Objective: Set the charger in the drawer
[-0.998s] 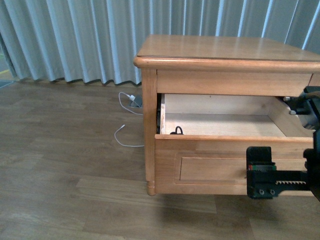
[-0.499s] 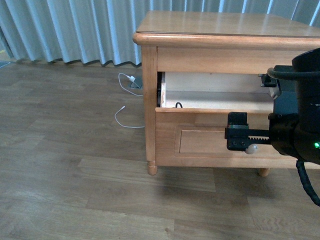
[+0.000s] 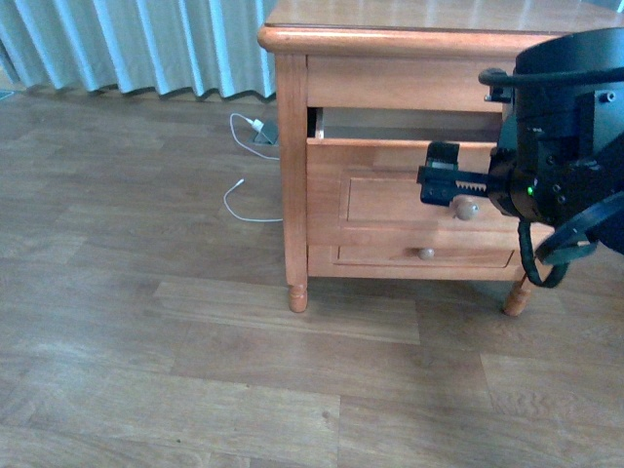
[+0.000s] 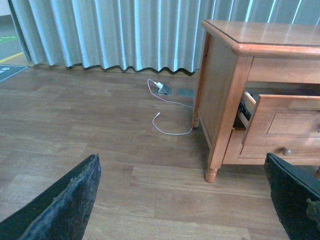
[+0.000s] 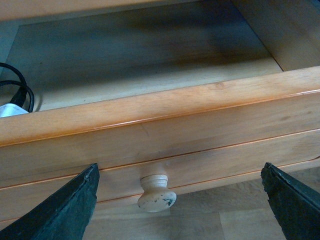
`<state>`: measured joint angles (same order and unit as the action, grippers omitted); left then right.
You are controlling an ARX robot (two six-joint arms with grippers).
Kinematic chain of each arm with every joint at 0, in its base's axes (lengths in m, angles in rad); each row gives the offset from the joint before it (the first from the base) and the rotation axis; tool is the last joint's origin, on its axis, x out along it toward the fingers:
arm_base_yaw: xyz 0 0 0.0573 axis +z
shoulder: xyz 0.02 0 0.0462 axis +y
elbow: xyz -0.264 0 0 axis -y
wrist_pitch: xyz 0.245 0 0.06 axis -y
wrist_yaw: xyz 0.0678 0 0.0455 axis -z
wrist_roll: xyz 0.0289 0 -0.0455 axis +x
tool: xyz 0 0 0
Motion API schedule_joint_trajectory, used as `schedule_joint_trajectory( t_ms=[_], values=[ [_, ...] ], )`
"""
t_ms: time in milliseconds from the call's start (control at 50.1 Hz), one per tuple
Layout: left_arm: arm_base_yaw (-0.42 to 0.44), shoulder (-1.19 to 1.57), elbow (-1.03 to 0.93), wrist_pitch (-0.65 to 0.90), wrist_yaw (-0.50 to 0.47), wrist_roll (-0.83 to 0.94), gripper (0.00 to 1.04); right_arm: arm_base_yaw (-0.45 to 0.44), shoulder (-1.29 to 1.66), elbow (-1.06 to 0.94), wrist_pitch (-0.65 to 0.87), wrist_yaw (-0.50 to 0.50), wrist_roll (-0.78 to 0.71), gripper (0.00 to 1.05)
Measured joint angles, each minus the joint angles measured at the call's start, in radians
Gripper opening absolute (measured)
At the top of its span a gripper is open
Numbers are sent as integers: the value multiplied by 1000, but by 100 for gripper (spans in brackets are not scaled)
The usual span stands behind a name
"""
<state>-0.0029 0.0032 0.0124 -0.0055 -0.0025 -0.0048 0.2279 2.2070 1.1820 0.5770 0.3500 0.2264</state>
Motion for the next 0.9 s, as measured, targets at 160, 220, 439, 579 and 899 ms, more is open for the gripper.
schedule_joint_trajectory(
  t_ms=[160,220,439,579,899],
  values=[
    [0,0,0,0,0,0,99,-17,86,142,-24,16,4,97],
    [0,0,0,0,0,0,99,-23,115,188,-34,16,3,97],
    [0,0,0,0,0,0,99,-40,191,322,-65,25,-9,97],
    [0,0,0,0,0,0,99,-44,212,354,-70,31,-13,97],
    [0,0,0,0,0,0,99,-45,237,382,-69,41,-25,97]
  ],
)
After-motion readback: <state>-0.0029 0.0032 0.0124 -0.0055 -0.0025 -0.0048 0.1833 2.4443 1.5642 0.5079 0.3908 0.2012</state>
